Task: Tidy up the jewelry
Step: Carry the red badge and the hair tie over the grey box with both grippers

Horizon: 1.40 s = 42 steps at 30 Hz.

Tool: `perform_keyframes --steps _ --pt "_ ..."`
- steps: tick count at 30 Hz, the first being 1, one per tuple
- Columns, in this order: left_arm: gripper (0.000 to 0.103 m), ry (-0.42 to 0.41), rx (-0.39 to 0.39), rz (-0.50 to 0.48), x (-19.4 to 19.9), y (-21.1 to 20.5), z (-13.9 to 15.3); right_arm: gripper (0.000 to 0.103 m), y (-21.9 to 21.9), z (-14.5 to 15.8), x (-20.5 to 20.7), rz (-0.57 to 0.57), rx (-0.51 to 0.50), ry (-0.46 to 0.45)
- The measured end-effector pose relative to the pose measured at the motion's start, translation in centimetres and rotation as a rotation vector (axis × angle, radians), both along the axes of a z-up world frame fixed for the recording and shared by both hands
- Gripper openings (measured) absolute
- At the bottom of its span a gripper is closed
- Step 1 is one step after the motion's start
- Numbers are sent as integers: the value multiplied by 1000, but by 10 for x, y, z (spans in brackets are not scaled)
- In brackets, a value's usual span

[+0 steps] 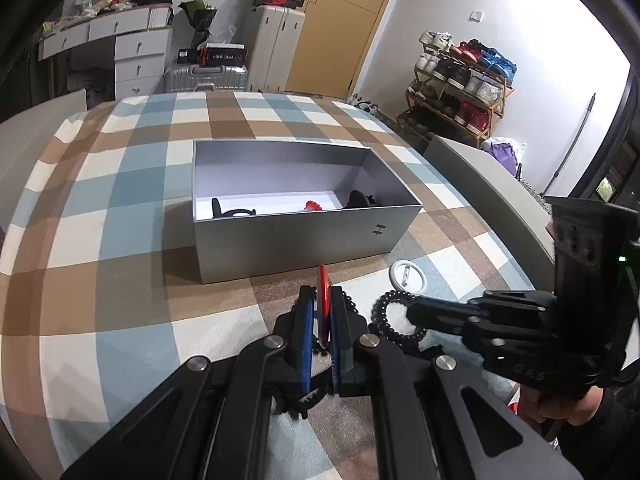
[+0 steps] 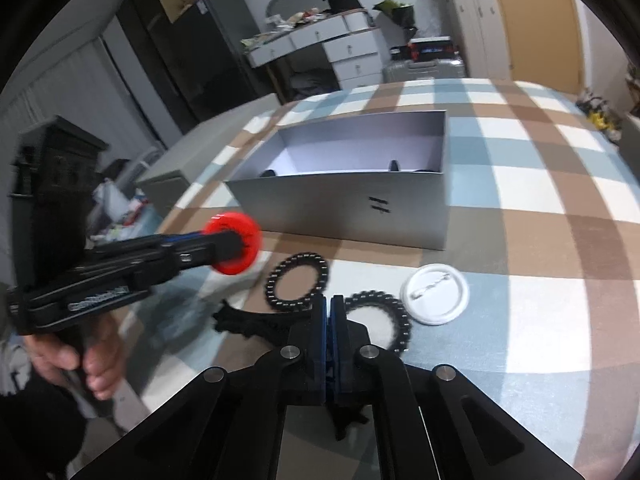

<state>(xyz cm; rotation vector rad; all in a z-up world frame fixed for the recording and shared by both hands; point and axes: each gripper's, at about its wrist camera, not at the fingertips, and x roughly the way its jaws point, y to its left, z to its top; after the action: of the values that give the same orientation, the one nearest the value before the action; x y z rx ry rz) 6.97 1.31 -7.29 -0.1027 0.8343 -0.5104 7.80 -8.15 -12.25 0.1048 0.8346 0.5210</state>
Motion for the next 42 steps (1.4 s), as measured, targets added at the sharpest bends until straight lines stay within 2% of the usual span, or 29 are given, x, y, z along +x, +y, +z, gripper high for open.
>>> perform_keyframes --steps 3,6,8,9,11,15,17,18,24,33,37,42 --pt "3 -10 3 -5 -4 0 3 3 10 -7 7 -5 -63 42" --pt "3 -15 -1 2 -6 3 4 6 15 -11 7 0 -76 60" --pt "3 -9 -13 3 -6 6 4 15 19 -12 7 -8 -112 62" --pt "3 -8 -18 5 -7 8 4 24 20 -13 8 -9 -121 69" --pt "3 -7 -28 3 -7 10 4 29 22 -13 8 -6 -124 70" --pt "3 -3 -38 2 -9 13 2 27 28 -14 7 -10 -173 56" --pt "3 -7 -38 9 -10 14 2 12 31 -14 7 -14 -203 47" --pt "3 -8 -38 12 -10 14 2 9 31 -14 7 -16 -201 47" --pt "3 -37 -32 19 -13 16 10 9 16 -6 6 -41 -91 57" --pt "3 -100 -30 20 -3 15 30 8 7 57 -12 -16 -4 -143" --pt "3 -97 -16 20 13 11 35 8 -3 79 -1 -15 82 -177" --pt "3 -88 -11 1 32 2 38 9 -12 90 30 -12 183 -161"
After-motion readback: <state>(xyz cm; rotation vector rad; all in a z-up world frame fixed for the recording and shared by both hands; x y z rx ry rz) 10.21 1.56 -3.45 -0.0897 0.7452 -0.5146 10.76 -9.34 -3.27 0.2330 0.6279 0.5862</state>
